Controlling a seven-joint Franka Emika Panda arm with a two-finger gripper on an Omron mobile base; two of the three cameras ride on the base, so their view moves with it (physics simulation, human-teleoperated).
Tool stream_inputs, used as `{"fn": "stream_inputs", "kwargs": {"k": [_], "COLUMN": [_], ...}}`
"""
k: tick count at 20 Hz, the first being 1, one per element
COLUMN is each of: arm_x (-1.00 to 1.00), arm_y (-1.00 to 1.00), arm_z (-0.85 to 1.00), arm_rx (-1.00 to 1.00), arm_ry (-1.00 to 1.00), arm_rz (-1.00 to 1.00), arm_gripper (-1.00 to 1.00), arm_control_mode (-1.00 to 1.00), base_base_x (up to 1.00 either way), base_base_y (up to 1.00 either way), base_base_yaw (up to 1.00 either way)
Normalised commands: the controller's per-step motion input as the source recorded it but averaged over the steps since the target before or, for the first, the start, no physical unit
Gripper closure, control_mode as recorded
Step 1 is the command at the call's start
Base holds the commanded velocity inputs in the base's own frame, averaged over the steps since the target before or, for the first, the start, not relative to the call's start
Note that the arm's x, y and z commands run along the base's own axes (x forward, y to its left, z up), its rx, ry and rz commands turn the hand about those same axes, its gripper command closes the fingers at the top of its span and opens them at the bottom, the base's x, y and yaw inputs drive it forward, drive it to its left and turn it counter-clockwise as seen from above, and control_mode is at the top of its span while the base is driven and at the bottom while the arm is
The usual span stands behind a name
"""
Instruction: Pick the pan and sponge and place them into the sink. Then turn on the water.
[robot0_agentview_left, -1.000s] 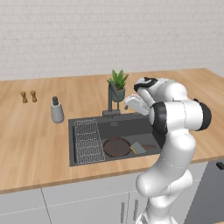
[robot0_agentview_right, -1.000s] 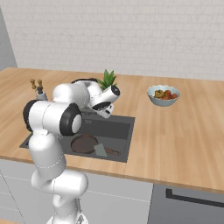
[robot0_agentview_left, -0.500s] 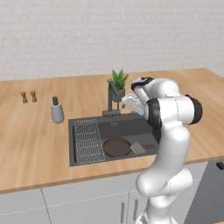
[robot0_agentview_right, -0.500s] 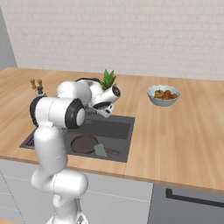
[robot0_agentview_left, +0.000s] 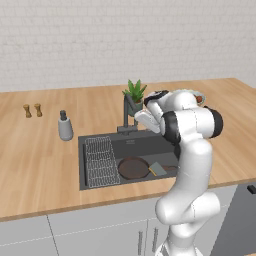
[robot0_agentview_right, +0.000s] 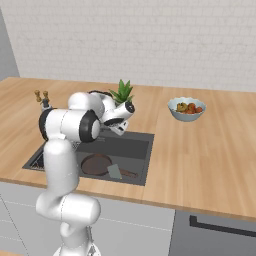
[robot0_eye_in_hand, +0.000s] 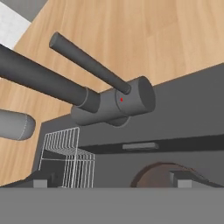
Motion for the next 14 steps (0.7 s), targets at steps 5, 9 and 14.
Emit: {"fn": "stream_inputs", "kwargs": {"k": [5, 9, 14], "arm_x": [0.26, 0.21, 0.25], "arm_y": [0.0, 0.0, 0.0], "arm_z": [-0.08, -0.11, -0.07], "arm_rx": [0.01, 0.01, 0.01], "arm_ry": [0.0, -0.02, -0.04], "arm_rz": [-0.03, -0.03, -0.06], "arm_gripper": [-1.0, -1.0, -1.0], "arm_control_mode": [-1.0, -1.0, -1.0], "base_base_x": [0.0, 0.0, 0.0], "base_base_y": [0.0, 0.0, 0.0], "base_base_yaw": [0.0, 0.0, 0.0]}}
